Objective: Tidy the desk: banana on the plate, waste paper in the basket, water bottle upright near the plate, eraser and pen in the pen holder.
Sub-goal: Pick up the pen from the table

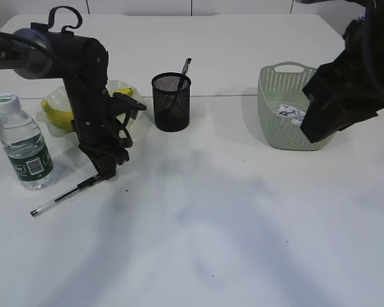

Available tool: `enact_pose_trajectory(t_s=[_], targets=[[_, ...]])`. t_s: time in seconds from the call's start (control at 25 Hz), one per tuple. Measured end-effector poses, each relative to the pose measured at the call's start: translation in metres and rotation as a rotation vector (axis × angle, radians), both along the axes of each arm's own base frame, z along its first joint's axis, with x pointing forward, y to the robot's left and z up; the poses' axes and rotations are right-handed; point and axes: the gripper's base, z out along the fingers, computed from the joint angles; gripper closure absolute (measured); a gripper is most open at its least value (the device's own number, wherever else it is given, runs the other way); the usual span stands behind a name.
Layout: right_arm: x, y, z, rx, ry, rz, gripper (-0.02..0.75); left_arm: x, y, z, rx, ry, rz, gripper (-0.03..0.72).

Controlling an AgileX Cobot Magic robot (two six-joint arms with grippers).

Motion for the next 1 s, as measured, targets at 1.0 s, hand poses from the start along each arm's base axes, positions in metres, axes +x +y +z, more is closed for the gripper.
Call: enact_pose_trajectory(t_s=[1.0], targets=[[0.000,0.000,0.000,0.000,0.000,0.000,0.417,0.010,-0.015,0.105,-0.301,-0.391,0.081,0.615]])
